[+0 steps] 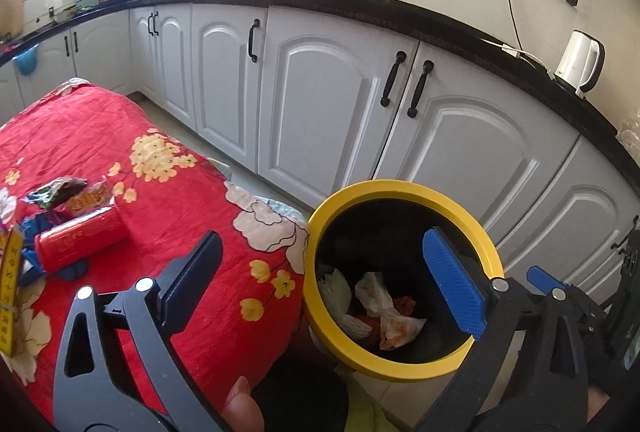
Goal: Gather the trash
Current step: 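Open the left tool over the bin while the right tool releases the white bag inside, then move both open tools back over the table toward the remaining trash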
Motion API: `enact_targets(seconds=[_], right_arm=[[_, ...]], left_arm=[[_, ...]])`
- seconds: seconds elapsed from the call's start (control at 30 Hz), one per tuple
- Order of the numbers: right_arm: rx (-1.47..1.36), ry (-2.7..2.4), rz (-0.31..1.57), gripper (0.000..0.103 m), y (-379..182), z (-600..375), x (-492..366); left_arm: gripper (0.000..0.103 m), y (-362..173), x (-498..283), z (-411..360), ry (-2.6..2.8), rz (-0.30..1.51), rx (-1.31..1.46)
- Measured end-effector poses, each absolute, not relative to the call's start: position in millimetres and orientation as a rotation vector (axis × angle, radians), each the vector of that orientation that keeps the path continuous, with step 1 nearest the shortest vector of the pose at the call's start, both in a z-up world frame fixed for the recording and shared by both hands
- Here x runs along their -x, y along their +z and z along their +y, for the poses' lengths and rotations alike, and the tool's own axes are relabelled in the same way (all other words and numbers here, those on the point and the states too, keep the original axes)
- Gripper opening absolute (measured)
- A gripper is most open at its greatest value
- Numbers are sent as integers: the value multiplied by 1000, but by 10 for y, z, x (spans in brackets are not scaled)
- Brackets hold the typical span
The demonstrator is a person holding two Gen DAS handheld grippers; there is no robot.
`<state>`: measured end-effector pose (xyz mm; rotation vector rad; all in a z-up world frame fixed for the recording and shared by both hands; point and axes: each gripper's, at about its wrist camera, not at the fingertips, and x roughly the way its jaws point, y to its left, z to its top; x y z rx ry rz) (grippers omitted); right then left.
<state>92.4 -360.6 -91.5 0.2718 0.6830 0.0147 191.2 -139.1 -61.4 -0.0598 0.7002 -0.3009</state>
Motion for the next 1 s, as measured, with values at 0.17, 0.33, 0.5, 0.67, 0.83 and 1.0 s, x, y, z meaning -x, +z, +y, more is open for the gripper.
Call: enact_targets(seconds=[0.17, 0.33, 0.5, 0.67, 0.83, 1.0], right_arm=[[-270, 17, 670, 82, -863, -3572, -902], [-258, 35, 652, 82, -775, -3500, -877], [-244, 69, 629, 82, -661, -3378, -848], [-229, 102, 611, 82, -550, -3228, -812], [-210, 137, 594, 83, -437, -3065, -779], [-194, 172, 581, 83, -341, -2888, -746]], left_arm=[[92, -539, -1846, -1312, -288, 679, 67], [92, -466, -1774, -1201, -272, 660, 76], [92, -360, -1679, -1016, -246, 630, 85], [92, -276, -1587, -818, -216, 604, 98], [92, -199, -1502, -635, -189, 582, 108], [92, -97, -1430, -445, -161, 553, 127]])
